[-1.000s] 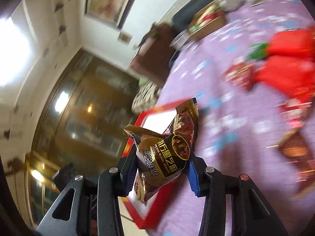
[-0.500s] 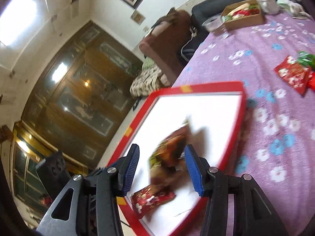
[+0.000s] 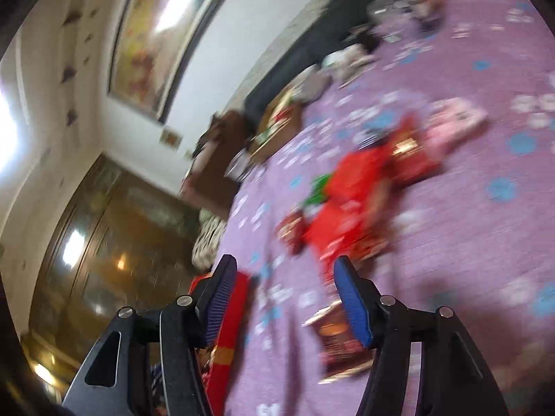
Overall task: Organize snacks
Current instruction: 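Grasp a dark brown MANLY packet with the left tool while the right tool grasps a pink packet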
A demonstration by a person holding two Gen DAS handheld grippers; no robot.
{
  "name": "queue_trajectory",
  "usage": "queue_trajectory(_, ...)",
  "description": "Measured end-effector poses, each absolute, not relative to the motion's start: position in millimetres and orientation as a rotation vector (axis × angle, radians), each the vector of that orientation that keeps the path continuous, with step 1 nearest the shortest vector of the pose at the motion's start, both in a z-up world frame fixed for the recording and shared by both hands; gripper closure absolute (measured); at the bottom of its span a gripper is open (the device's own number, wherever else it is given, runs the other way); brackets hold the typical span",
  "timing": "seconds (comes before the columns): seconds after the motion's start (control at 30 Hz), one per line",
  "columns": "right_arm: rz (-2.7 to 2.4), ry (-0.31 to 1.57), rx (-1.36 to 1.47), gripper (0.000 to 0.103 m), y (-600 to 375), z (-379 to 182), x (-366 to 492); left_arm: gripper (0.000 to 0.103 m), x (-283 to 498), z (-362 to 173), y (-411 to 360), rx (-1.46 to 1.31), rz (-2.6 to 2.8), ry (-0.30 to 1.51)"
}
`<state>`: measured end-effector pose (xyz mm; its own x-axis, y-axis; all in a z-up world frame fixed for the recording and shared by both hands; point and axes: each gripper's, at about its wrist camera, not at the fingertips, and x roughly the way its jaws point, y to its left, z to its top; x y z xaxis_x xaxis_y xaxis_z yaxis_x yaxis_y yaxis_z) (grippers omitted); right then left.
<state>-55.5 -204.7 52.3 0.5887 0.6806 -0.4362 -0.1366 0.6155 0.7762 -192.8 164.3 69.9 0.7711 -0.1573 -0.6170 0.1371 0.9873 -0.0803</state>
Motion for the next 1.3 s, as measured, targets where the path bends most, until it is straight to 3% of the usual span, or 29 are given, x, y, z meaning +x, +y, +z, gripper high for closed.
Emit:
queue_trajectory(0.53, 0.536, 0.914, 0.804, 0.039, -211, 24, 18, 0.037, -157, 71, 40, 0.125, -0.377, 0.764)
queue_trajectory(0.63, 0.521, 0.87, 0.798, 0.038, -225, 27, 15, 0.032, -136, 66, 26, 0.065, -0.396, 0.808)
queue_trajectory(0.87, 0.47, 0.73, 0.922, 0.035, -271, 42, 6, 0.032, -94, 47, -1, -0.038, -0.355, 0.924)
queue_trajectory(1.1, 0.389, 0.681, 1.189, 0.031, -325, 17, 11, 0.032, -68, 24, -35, 0.067, -0.279, 0.949)
queue_trajectory(1.3, 0.325, 0.683, 1.175, 0.031, -329, 12, 13, 0.028, -76, 15, -27, 0.186, -0.249, 0.956)
